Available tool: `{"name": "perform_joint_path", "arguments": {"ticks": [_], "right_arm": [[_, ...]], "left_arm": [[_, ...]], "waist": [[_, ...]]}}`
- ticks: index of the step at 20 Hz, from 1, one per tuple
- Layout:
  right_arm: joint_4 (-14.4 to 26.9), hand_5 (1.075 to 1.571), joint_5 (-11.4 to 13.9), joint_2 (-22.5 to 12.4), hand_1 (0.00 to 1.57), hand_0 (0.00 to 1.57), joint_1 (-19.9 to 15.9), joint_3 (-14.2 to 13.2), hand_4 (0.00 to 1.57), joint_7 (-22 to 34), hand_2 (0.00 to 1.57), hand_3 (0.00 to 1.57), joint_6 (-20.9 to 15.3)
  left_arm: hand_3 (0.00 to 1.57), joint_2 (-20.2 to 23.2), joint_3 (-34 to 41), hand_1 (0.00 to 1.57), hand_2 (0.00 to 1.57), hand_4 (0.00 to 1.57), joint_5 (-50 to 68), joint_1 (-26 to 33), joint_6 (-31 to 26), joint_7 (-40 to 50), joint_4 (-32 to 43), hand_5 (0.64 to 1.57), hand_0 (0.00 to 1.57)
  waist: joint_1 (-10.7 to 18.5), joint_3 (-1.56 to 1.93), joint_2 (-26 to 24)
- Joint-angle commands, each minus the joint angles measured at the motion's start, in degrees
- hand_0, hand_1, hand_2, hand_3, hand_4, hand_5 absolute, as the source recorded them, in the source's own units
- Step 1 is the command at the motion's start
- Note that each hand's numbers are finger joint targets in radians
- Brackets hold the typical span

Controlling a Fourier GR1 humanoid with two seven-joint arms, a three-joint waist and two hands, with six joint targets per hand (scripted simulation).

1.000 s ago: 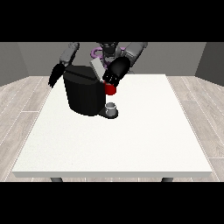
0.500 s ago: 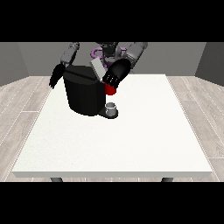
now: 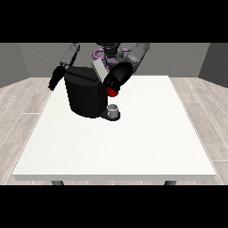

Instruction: Insert the coffee pod into the coffee machine and close the lid

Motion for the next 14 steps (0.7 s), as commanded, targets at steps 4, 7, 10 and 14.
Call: {"name": "perform_joint_path", "arguments": {"ticks": [4,7,10,14], "right_arm": [[-1.4,1.571,0.5,0.0,0.0,0.0,-0.9,0.2,0.16,1.0,0.0,0.0,-0.6],[-2.5,1.571,2.3,0.4,0.0,0.0,-0.6,2.0,0.17,1.8,0.0,0.0,-1.1],[-0.5,1.571,2.1,1.0,0.0,0.0,-0.4,1.4,0.15,0.3,0.0,0.0,-1.8],[0.6,1.571,1.1,-1.5,0.0,0.0,-2.3,-1.1,0.0,1.2,0.0,0.0,-0.9]], "left_arm": [[0.72,3.0,0.0,1.0,1.02,0.0,-1.6,0.1,2.5,-4.2,0.9,1.571,1.0],[0.65,2.7,-0.7,0.74,0.87,0.0,-3.3,0.1,5.6,-3.7,0.7,1.571,0.74],[0.54,1.9,-1.4,0.0,0.67,0.0,-4.7,-0.2,6.9,-1.4,-0.2,1.571,0.0],[0.47,3.3,-0.9,0.0,0.57,0.0,-4.6,-1.0,4.3,-1.5,0.4,1.571,0.0]], "waist": [[-0.4,-0.07,1.9],[-1.6,-0.08,2.1],[-0.8,-0.05,2.6],[-0.1,-0.04,1.7]]}}
